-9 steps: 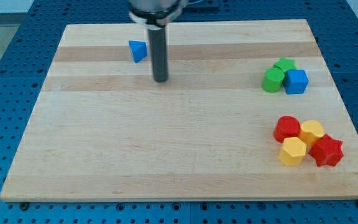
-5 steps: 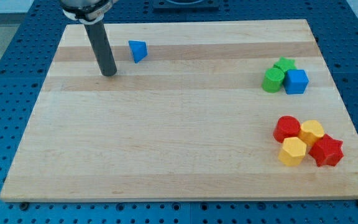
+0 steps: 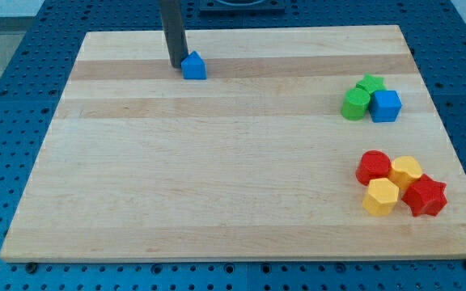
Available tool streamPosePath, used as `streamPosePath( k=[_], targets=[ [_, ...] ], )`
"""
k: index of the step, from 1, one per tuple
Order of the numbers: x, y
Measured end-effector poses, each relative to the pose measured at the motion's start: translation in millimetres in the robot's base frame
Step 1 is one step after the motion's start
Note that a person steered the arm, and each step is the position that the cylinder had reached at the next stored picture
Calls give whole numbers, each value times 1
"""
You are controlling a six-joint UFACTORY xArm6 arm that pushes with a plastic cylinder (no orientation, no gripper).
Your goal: Place the blue triangle to the center
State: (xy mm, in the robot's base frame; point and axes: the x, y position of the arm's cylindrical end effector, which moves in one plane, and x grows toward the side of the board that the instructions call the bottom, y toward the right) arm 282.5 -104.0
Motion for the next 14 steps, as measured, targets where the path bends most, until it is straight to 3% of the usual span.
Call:
streamPosePath(
  k=[5, 8, 12, 14],
  targets=[
    [2, 75],
    [9, 13],
    [25, 76],
    [55, 76]
  ],
)
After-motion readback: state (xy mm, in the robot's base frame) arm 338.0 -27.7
